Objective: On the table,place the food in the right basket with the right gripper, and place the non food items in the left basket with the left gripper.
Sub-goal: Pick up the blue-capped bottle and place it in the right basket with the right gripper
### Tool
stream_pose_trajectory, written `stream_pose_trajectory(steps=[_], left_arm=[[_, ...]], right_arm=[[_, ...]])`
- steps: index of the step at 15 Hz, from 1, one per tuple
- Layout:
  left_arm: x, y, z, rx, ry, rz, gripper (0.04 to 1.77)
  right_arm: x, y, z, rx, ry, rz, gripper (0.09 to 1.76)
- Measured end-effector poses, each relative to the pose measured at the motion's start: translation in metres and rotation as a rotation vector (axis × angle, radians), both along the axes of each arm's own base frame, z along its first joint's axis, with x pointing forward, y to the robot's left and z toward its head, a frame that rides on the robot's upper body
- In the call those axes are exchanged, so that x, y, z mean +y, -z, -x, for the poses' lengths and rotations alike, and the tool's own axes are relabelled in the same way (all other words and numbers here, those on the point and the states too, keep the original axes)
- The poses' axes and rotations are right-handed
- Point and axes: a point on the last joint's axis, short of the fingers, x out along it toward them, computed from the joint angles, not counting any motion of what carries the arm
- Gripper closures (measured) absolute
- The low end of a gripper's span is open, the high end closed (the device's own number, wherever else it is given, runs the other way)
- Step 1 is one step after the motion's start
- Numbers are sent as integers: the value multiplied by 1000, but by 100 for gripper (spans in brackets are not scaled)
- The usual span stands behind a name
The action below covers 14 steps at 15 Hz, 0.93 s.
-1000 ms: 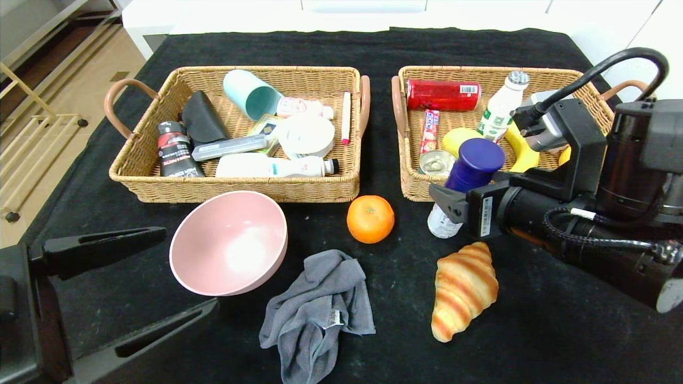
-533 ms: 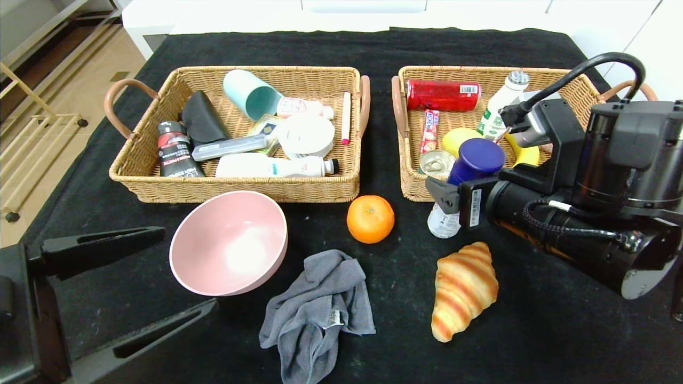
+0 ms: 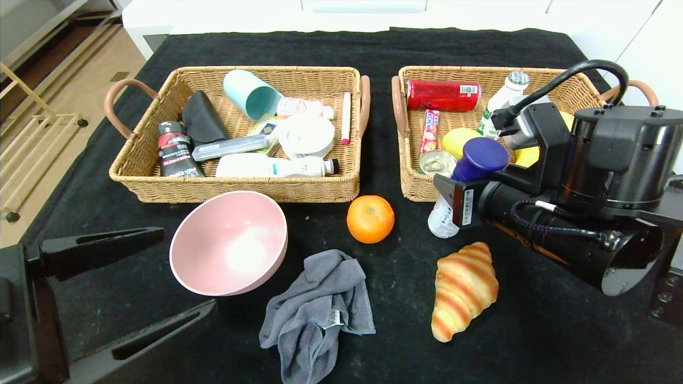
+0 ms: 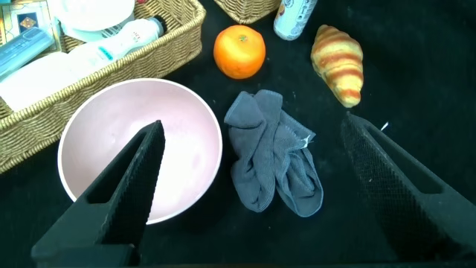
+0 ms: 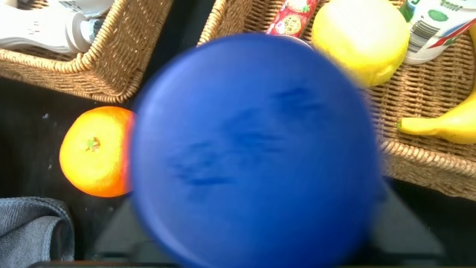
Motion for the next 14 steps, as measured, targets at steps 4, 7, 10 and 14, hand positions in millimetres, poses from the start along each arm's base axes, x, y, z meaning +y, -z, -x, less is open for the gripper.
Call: stream_pose_trajectory(steps=[4,7,10,14], left_arm=[[0,0,0,-4,1,-4,9],[0,0,1,-5,0,-4,9],[1,0,1,-8,0,-5,9],[1,0,1,-9,1,-5,9]], right_arm=[[0,1,-1,3,2,2,101],[0,2,-2,4,2,4,101],[0,2,-2,4,1,7,101],[0,1,0,6,-5,13,101]])
